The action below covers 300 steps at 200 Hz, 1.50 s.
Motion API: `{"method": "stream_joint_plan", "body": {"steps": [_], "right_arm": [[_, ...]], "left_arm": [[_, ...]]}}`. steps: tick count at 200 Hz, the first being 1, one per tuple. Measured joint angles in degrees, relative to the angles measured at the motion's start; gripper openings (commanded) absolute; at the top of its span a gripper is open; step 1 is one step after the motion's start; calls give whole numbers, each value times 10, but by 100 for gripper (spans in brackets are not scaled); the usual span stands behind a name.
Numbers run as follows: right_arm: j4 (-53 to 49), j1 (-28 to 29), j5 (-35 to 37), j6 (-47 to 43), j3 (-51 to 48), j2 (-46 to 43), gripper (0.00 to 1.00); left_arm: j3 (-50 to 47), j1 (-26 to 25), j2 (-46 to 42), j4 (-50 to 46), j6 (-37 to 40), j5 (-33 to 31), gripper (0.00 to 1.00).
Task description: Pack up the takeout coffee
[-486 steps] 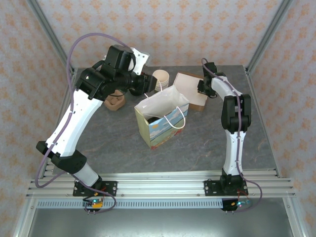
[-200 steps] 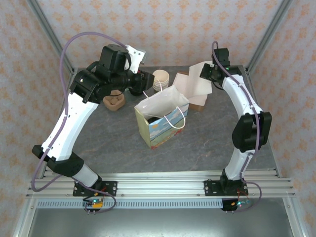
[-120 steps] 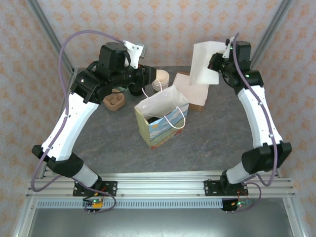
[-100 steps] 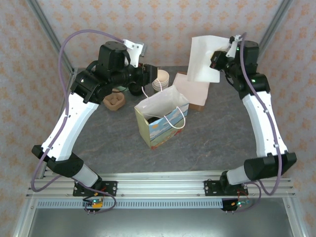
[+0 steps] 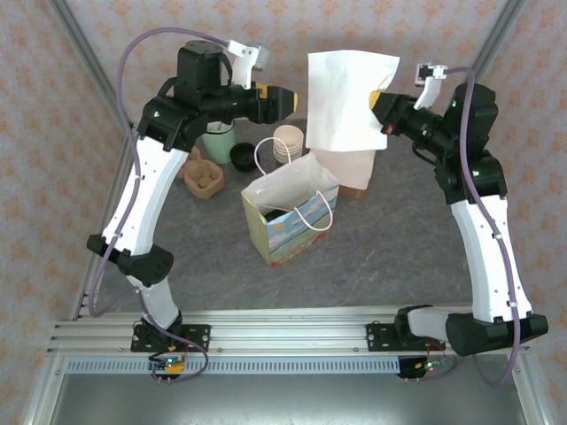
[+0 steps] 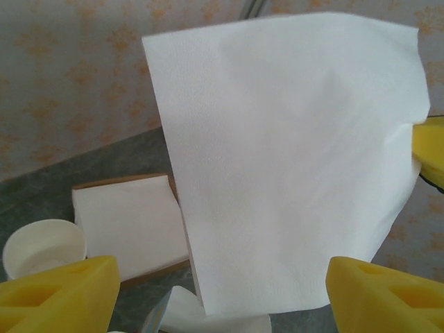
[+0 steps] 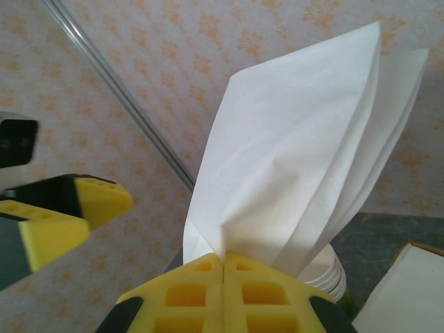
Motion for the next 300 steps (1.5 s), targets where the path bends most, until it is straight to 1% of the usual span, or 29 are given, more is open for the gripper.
{"method": "stream_joint_plan", "body": {"steps": [30,52,82,133,152,170,187,204,215,232,268,300], "right_arm": [[26,3,-27,30,-1,-5,0],[38,6,-39,46,-1,-10,0],[52,8,-53,61,-1,-17,0],[61,9,-66,71,-1,-19,0],[61,10,-66,71,-1,-19,0],[61,12,-71,71,-1,-18,0],[61,19,-75,70,-1,-17,0],[47,42,-76,59,4,-12,0],[33,60,-74,52,7,-8,0],[8,84,-66,39,9,-5,0],[-61,122,-26,3,18,-5,0],[-106,142,10,-4,18,-5,0]], "left_arm": [[1,2,33,10,-28,66,91],[34,3,63,17,-50,98,95],[85,11,101,36,-78,134,97],[117,22,141,94,-142,190,99],[130,22,152,103,-155,200,99],[146,22,158,97,-152,199,98],[155,22,156,77,-136,183,97],[153,22,146,39,-105,144,94],[136,22,130,20,-85,113,92],[87,22,87,-4,-61,57,91],[1,22,-17,-17,-29,-56,91],[-40,22,-88,-18,-10,-127,90]]}}
